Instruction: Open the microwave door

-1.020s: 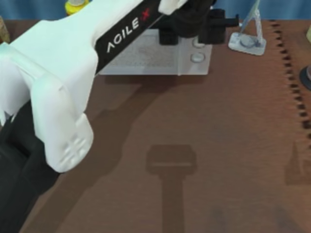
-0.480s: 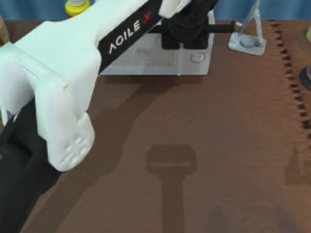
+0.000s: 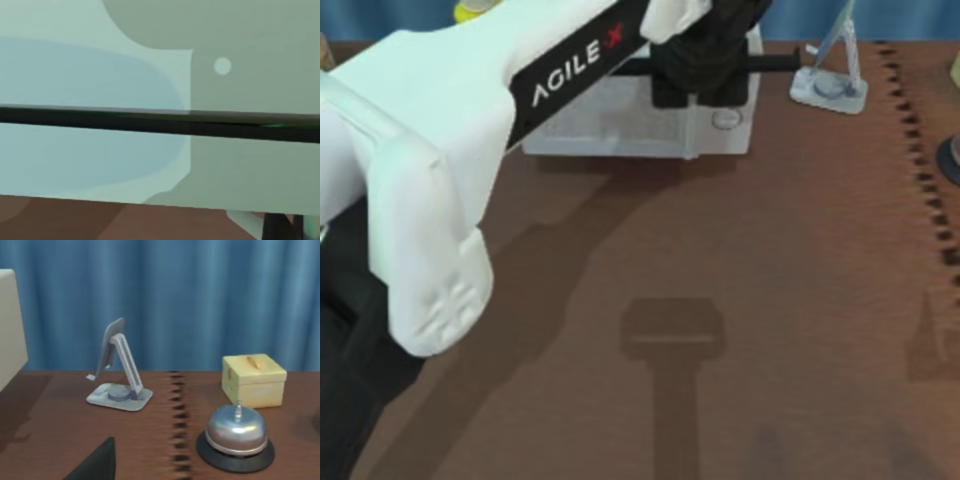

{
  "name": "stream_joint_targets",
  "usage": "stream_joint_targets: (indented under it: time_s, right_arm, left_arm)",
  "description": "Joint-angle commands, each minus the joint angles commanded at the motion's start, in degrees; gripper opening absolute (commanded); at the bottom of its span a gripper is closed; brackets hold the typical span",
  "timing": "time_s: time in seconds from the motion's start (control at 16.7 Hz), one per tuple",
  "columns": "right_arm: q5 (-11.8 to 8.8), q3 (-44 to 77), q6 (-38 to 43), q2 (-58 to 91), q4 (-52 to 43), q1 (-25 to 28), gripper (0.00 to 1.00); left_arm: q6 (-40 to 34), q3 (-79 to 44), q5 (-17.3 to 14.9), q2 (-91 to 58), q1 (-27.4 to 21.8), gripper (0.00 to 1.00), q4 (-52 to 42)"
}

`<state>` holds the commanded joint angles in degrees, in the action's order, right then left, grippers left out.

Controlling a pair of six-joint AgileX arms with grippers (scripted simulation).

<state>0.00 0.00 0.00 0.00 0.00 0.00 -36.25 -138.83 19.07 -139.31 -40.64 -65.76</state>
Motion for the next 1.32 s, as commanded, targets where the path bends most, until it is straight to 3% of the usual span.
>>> stream_joint_targets:
  time_s: [0.3, 1.32]
  right_arm:
    - [0.00, 0.00, 0.00, 0.00, 0.00, 0.00, 1.00]
    - [0.00, 0.00, 0.00, 0.00, 0.00, 0.00, 1.00]
  left_arm:
    - [-0.97, 6.89, 0.27, 3.53, -0.29, 0.00, 3.37]
    - [-0.97, 6.94, 0.28, 3.56, -0.30, 0.00, 3.40]
